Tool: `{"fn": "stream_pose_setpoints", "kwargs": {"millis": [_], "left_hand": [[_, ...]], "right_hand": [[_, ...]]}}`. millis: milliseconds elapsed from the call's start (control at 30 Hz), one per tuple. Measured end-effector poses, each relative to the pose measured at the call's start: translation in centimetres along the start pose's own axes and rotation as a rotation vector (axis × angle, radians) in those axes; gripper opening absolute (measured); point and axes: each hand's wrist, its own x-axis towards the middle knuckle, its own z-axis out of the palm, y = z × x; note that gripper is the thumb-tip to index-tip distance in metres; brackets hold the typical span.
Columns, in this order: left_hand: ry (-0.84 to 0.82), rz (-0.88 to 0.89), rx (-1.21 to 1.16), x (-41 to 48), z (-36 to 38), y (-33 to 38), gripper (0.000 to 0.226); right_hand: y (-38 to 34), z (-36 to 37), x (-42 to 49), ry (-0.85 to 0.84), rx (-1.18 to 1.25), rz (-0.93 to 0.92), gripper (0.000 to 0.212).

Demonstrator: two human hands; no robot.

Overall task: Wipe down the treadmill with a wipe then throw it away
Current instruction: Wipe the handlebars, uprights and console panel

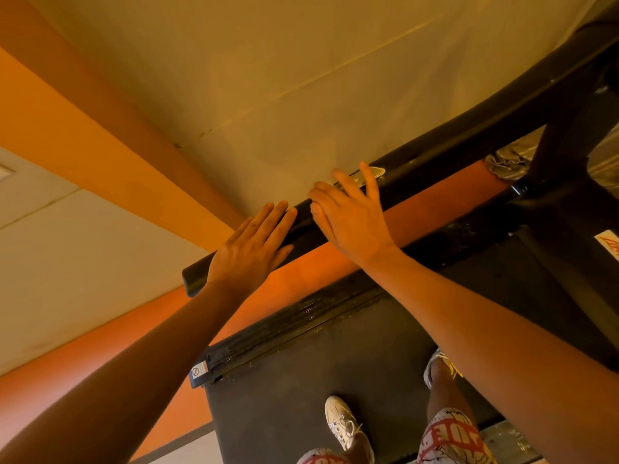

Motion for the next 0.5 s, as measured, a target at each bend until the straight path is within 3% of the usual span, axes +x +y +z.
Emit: {"fn": "stream_pose_setpoints", "kwargs": {"millis": [133,333,500], "left_hand": [[-0.011,-0.007,0.01,0.1,-0.1,0.0,0.061],[0.018,0.0,0.026,0.0,-0.1,0.1,0.061],[0.048,0.01,0.056,-0.1,0.0,0.1,0.062]], "right_hand": [[2.3,-0.6,0.7,-0.022,-0.042,-0.09,0.04],[1.7,-1.0,0.2,-0.032,0.007,0.126,0.039],[0.9,-0.5,0.2,-0.078,-0.018,-0.141,0.041]]}}
